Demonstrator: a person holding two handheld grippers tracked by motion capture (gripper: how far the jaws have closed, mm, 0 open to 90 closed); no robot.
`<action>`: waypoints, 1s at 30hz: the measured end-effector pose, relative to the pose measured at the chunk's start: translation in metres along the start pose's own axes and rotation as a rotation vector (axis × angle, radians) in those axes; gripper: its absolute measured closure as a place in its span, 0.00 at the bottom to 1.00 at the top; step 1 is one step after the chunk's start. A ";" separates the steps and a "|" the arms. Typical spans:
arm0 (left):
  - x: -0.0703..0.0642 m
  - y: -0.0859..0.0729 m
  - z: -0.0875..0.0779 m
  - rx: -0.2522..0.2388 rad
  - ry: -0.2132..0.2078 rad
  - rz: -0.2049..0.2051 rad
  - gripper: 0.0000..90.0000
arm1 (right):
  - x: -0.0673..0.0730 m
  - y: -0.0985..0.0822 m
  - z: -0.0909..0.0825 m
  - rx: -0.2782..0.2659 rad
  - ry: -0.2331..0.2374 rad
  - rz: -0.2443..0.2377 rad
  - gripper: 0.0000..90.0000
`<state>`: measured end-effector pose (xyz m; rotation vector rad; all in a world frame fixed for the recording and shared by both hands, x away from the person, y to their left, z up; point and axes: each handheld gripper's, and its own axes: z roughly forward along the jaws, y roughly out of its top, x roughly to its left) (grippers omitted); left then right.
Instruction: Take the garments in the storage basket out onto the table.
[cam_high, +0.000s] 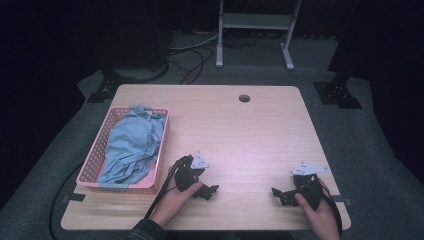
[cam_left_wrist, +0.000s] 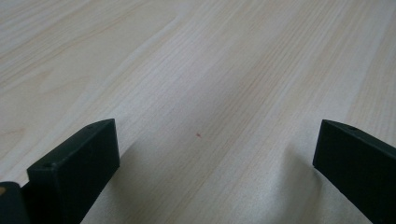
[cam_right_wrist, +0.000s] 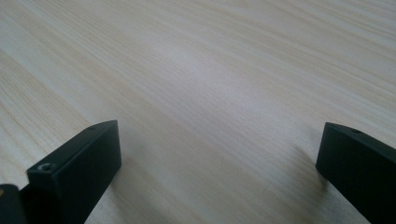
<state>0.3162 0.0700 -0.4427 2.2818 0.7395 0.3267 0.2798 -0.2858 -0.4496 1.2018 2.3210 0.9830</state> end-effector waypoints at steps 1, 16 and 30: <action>0.000 0.000 0.000 -0.002 -0.001 -0.003 0.00 | 0.000 0.000 0.000 0.000 0.000 0.000 0.00; 0.002 0.016 -0.023 -0.063 -0.041 -0.055 0.00 | 0.000 0.000 0.000 0.001 0.000 0.000 0.00; 0.001 0.032 -0.039 -0.108 -0.077 -0.057 0.00 | 0.000 0.000 0.000 0.000 -0.007 0.006 0.00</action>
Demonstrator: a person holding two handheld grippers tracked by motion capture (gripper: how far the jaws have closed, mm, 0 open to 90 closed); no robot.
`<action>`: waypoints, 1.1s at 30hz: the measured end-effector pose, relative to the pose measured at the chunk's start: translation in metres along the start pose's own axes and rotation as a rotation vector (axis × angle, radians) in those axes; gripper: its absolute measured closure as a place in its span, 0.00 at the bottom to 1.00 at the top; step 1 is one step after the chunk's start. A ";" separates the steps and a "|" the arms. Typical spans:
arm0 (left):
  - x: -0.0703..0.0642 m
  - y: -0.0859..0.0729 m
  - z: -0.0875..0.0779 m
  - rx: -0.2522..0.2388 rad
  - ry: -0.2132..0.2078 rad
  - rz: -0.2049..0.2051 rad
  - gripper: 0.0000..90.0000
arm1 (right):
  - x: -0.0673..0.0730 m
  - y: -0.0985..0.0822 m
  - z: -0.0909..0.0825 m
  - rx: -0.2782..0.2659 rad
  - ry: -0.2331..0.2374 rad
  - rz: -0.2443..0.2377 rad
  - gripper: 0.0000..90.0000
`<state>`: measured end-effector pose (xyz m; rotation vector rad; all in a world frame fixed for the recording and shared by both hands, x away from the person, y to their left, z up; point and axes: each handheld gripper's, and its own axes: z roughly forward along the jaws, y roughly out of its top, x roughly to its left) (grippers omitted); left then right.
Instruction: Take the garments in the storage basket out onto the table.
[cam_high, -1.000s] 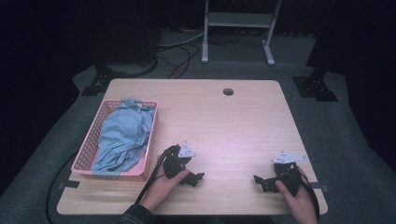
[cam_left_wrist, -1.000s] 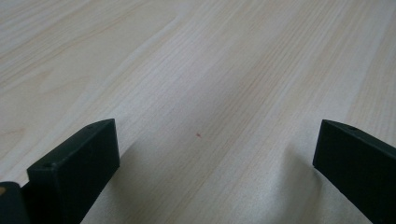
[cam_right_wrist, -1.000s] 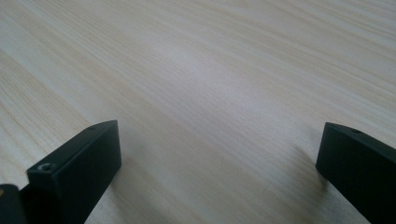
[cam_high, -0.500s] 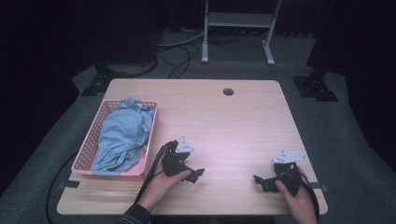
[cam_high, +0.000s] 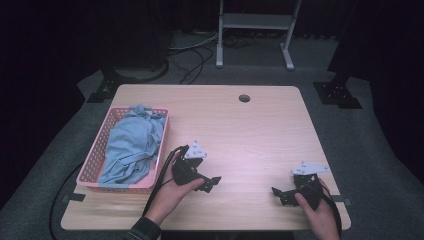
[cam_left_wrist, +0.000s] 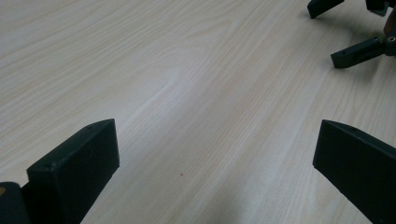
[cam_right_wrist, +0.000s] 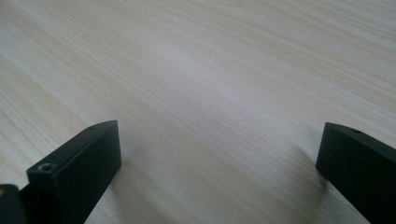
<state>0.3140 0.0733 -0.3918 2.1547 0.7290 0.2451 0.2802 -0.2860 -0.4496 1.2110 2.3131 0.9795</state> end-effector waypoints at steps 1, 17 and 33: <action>0.000 0.003 -0.001 -0.005 -0.006 -0.002 0.00 | 0.000 0.000 0.000 0.000 0.000 0.000 0.00; 0.015 0.024 -0.020 -0.036 0.012 -0.010 0.00 | -0.001 0.001 0.001 0.001 -0.001 0.001 0.00; 0.027 0.038 -0.036 -0.057 0.012 -0.028 0.00 | -0.001 0.001 0.001 0.001 0.000 0.004 0.00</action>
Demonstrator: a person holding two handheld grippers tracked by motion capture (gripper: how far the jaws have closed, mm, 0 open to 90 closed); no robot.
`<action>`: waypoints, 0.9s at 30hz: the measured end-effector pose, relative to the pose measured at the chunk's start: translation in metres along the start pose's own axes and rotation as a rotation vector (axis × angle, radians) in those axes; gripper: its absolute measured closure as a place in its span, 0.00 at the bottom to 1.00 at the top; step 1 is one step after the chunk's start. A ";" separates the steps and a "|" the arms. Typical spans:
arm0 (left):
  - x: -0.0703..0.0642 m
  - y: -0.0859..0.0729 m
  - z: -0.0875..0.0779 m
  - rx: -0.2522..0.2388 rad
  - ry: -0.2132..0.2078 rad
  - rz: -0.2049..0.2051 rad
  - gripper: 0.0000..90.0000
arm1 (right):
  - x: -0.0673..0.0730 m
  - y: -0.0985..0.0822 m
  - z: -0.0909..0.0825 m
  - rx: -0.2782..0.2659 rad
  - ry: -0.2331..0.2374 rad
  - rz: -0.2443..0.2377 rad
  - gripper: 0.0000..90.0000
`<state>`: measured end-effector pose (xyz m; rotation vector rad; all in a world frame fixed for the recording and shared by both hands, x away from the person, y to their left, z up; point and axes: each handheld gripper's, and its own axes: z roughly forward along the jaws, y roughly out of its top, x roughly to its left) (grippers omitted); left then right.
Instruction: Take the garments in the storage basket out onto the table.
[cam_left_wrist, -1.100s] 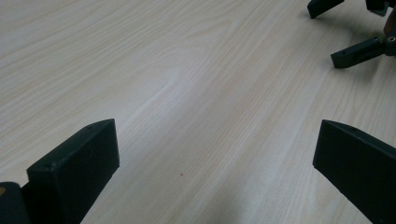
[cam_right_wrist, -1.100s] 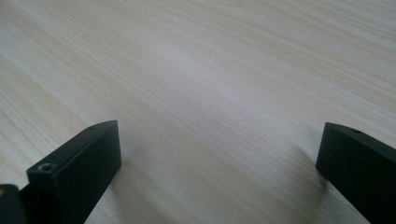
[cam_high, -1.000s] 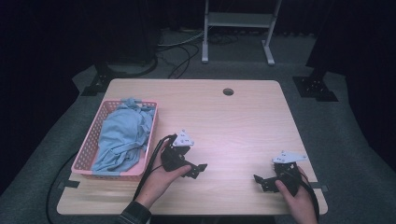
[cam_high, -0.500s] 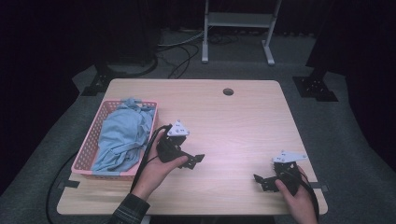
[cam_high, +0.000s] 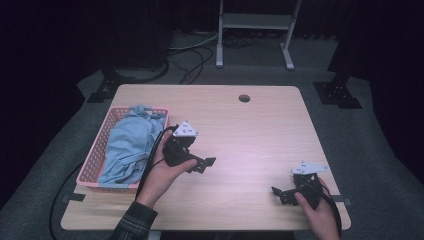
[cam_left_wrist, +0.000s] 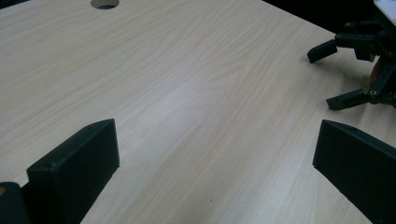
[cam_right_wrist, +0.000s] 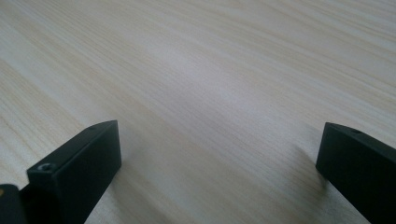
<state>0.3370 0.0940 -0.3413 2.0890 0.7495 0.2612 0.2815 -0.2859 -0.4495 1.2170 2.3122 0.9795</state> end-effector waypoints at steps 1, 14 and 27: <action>0.001 0.001 -0.001 -0.005 0.000 -0.003 0.00 | 0.000 0.000 0.000 0.000 0.000 -0.001 0.00; 0.017 0.003 -0.020 -0.020 0.014 -0.025 0.00 | 0.000 0.000 0.000 0.000 0.000 -0.003 0.00; 0.040 -0.001 -0.045 -0.048 0.058 -0.065 0.00 | 0.000 0.000 0.000 0.000 -0.001 -0.003 0.00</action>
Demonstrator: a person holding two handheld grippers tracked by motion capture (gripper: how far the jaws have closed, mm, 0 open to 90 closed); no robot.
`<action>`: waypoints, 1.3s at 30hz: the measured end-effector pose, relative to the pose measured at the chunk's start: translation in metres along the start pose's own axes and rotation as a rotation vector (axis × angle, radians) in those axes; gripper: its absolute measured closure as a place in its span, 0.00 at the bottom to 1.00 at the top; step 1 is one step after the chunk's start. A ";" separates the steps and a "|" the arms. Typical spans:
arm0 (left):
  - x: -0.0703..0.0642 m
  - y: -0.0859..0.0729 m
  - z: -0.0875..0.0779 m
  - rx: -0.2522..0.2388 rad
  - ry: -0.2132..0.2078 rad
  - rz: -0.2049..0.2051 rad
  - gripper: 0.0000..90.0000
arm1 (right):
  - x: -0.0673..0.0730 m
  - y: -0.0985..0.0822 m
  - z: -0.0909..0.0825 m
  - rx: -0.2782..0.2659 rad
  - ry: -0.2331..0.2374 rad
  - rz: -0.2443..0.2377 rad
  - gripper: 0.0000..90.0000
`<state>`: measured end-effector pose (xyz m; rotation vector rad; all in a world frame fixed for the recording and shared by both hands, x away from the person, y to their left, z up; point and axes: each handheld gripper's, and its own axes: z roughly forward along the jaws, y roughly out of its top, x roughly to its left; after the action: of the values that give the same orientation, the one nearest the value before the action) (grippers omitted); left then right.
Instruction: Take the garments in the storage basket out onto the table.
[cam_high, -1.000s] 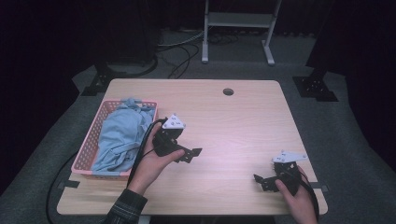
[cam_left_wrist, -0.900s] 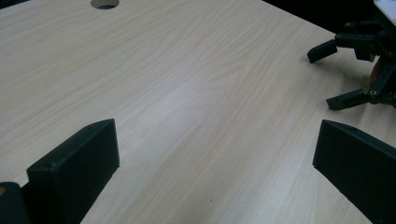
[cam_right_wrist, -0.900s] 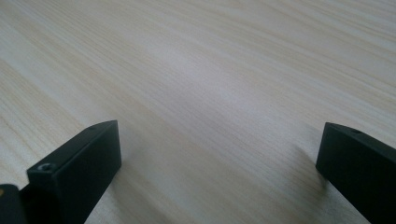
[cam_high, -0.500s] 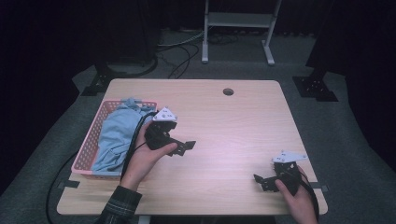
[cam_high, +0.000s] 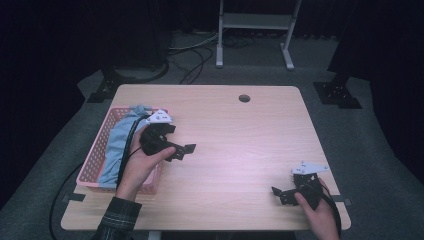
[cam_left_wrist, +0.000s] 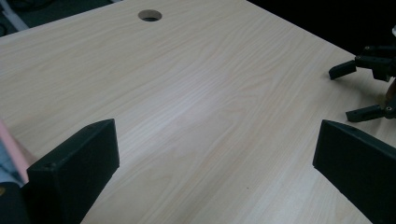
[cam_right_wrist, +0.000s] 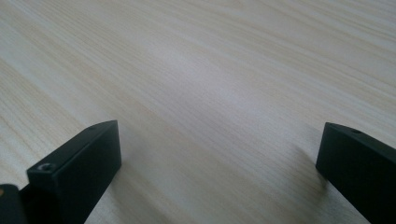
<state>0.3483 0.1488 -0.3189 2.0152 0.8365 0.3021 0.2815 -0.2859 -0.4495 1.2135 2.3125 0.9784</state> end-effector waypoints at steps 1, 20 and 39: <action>0.001 0.000 -0.002 -0.003 0.003 -0.001 0.00 | 0.000 0.000 0.000 0.000 0.000 0.000 0.00; 0.026 -0.009 -0.031 -0.021 0.062 -0.038 0.00 | 0.000 0.000 0.000 0.000 0.000 0.000 0.00; 0.049 -0.023 -0.055 -0.039 0.115 -0.079 0.00 | 0.000 0.000 0.000 -0.001 -0.002 0.002 0.00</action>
<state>0.3464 0.2257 -0.3118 1.9383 0.9717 0.3891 0.2817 -0.2861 -0.4496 1.2170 2.3092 0.9779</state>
